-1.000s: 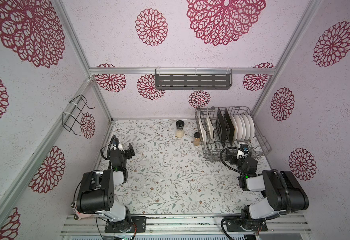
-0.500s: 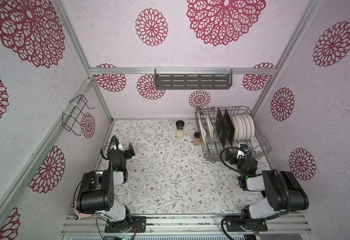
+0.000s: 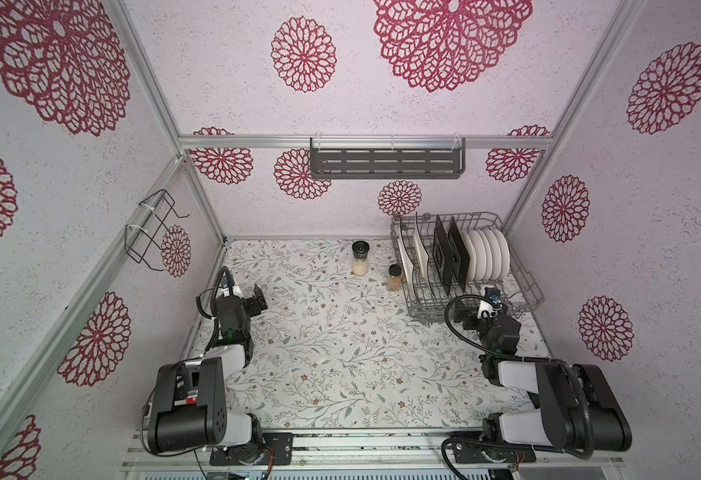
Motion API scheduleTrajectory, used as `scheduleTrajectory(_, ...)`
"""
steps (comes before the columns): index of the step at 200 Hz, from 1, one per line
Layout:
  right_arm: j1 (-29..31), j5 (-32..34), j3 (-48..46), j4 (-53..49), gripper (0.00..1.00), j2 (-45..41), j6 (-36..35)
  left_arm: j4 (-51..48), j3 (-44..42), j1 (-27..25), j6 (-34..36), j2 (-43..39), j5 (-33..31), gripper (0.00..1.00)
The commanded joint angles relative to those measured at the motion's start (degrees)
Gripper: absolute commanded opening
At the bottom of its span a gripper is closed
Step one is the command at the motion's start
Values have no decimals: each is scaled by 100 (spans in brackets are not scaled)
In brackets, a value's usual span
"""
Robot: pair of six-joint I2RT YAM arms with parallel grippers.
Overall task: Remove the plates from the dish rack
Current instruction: 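Move the right gripper to the white square plate while the left arm rises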
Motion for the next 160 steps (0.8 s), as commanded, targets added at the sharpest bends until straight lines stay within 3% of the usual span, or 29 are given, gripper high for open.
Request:
scheduleTrajectory(1, -28, -124, 174, -859, 99, -780, -67, -641, 277, -233, 120, -575, -190, 97)
scheduleTrajectory(26, -20, -431, 646, -2120, 97, -1485, -85, -1291, 751, -564, 93, -1049, -53, 97)
scheduleTrajectory(80, 289, -979, 1225, -4058, 91, -2939, -120, -3038, 2009, -1892, 652, -1933, -138, 97)
scheduleTrajectory(121, 1690, -432, 1298, -4427, 89, -3199, -264, -3752, 2069, -2882, 962, -2696, -371, 97)
scheduleTrajectory(160, 2936, 206, 1162, -4346, 88, -3153, -410, -5022, 2015, -3129, 957, -3357, -12, 97)
